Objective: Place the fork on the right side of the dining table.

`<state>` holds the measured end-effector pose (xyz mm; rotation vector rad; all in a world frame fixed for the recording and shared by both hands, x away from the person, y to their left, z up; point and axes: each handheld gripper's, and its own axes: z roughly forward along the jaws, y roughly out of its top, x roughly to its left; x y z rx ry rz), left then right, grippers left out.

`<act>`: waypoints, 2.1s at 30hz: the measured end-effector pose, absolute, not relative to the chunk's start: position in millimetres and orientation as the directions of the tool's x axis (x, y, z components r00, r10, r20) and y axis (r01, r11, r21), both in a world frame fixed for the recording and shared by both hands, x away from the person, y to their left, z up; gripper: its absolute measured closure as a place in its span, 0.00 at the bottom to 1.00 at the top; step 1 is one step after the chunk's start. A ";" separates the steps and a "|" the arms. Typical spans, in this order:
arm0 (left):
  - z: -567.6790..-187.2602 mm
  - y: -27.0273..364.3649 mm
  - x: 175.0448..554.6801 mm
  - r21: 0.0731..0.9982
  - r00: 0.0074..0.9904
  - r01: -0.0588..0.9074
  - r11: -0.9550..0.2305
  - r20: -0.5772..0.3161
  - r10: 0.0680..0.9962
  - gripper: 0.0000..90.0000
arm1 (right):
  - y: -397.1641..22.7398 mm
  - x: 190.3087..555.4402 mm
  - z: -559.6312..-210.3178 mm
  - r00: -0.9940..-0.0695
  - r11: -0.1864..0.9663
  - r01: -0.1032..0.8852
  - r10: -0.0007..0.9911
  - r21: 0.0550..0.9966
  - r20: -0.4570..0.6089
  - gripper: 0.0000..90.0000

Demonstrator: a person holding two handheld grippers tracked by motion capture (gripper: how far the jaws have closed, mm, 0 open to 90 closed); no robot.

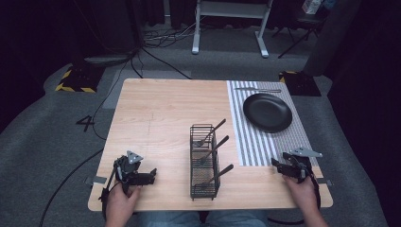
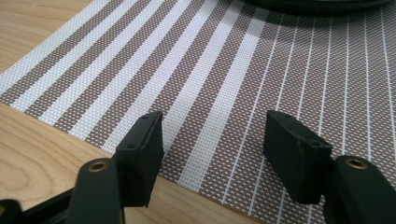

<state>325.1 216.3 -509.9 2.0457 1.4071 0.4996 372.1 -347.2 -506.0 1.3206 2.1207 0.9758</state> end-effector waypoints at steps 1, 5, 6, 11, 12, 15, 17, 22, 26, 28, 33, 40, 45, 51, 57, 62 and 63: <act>-509.9 216.3 325.1 0.662 0.367 0.704 -0.258 -0.028 0.930 0.01 | -347.2 372.0 -506.0 -0.437 0.290 0.576 0.899 0.764 -0.012 0.42; -509.9 216.2 324.6 0.662 0.366 0.704 -0.257 -0.029 0.930 0.01 | -346.6 372.4 -505.2 -0.437 0.291 0.580 0.900 0.761 -0.012 0.44; -509.8 216.2 324.6 0.661 0.366 0.705 -0.257 -0.029 0.930 0.01 | -345.6 372.2 -504.0 -0.439 0.300 0.583 0.898 0.755 -0.018 0.45; -509.8 216.2 324.7 0.661 0.366 0.705 -0.258 -0.028 0.930 0.01 | -340.9 369.0 -496.3 -0.470 0.353 0.571 0.881 0.741 -0.057 0.48; -509.9 216.1 324.7 0.662 0.365 0.705 -0.256 -0.029 0.930 0.01 | -340.4 368.0 -493.6 -0.473 0.347 0.574 0.880 0.742 -0.046 0.48; -510.0 215.4 324.9 0.662 0.360 0.706 -0.252 -0.030 0.932 0.00 | -339.0 362.2 -482.7 -0.481 0.313 0.579 0.877 0.753 0.005 0.49; -509.7 215.9 325.3 0.658 0.368 0.707 -0.258 -0.032 0.929 0.00 | -338.4 360.5 -480.2 -0.484 0.307 0.581 0.875 0.754 0.017 0.49; -509.8 216.5 325.7 0.659 0.377 0.704 -0.264 -0.033 0.926 0.00 | -334.4 351.7 -464.0 -0.509 0.299 0.591 0.859 0.749 0.059 0.49; -509.9 217.5 326.5 0.661 0.391 0.699 -0.274 -0.032 0.920 0.00 | -328.0 345.6 -451.5 -0.526 0.292 0.590 0.846 0.753 0.085 0.50; -509.8 217.5 326.5 0.660 0.391 0.699 -0.275 -0.031 0.920 0.00 | -325.6 344.1 -447.7 -0.531 0.295 0.585 0.843 0.756 0.082 0.50; -510.0 217.2 327.2 0.663 0.392 0.696 -0.275 -0.031 0.920 0.00 | -314.4 336.7 -426.7 -0.552 0.311 0.553 0.831 0.773 0.060 0.50; -510.0 218.4 327.2 0.663 0.403 0.693 -0.284 -0.030 0.915 0.00 | -301.6 331.0 -407.0 -0.586 0.321 0.559 0.805 0.764 0.091 0.51; -509.8 219.1 327.0 0.660 0.410 0.693 -0.290 -0.031 0.911 0.00 | -292.9 326.0 -388.3 -0.621 0.341 0.540 0.779 0.770 0.090 0.51; -509.8 219.1 327.0 0.660 0.410 0.693 -0.288 -0.033 0.911 0.00 | -284.2 320.2 -377.4 -0.651 0.360 0.525 0.754 0.771 0.092 0.52; -510.1 221.3 326.9 0.664 0.432 0.684 -0.303 -0.033 0.901 0.00 | -268.8 313.5 -366.0 -0.701 0.373 0.495 0.705 0.785 0.107 0.53; -510.1 221.9 326.9 0.664 0.435 0.682 -0.308 -0.030 0.900 0.00 | -257.3 306.7 -352.1 -0.738 0.382 0.462 0.666 0.801 0.108 0.53; -510.0 221.8 326.8 0.663 0.435 0.683 -0.307 -0.031 0.900 0.00 | -254.4 304.7 -349.1 -0.748 0.384 0.453 0.654 0.805 0.110 0.54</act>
